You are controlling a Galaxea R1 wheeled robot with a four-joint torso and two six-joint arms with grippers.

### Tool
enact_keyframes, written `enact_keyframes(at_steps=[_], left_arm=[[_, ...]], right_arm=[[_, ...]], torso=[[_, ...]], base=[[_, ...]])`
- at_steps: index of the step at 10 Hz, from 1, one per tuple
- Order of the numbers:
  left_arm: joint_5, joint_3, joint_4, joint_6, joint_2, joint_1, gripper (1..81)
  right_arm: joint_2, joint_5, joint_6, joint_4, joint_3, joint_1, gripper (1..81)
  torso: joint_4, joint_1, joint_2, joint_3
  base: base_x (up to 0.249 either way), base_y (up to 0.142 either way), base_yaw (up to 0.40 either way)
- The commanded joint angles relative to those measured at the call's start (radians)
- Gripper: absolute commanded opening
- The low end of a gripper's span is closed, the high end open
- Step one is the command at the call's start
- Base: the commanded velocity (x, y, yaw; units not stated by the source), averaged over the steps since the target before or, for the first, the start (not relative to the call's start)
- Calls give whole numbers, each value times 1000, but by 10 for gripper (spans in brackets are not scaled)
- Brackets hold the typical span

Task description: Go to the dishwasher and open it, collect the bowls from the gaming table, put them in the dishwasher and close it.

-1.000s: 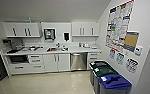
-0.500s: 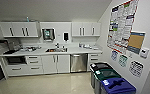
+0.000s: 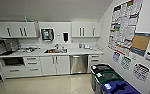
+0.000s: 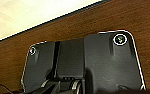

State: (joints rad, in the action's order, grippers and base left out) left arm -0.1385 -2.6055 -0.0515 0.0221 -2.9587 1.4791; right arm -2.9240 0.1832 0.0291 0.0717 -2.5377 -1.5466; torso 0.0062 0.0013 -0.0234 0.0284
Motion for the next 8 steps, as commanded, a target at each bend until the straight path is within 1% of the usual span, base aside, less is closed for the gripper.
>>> enact_keyframes(at_steps=[1, 8], left_arm=[[40, 5, 12, -5, 3, -61, 811], [40, 5, 12, -5, 6, -61, 811]], right_arm=[[7, -45, 3, -13, 7, 58, 811], [10, -48, -2, -7, 8, 68, 811]], torso=[[0, 0, 0, 0], [0, 0, 0, 0]], base=[[167, 0, 0], [164, 0, 0]])
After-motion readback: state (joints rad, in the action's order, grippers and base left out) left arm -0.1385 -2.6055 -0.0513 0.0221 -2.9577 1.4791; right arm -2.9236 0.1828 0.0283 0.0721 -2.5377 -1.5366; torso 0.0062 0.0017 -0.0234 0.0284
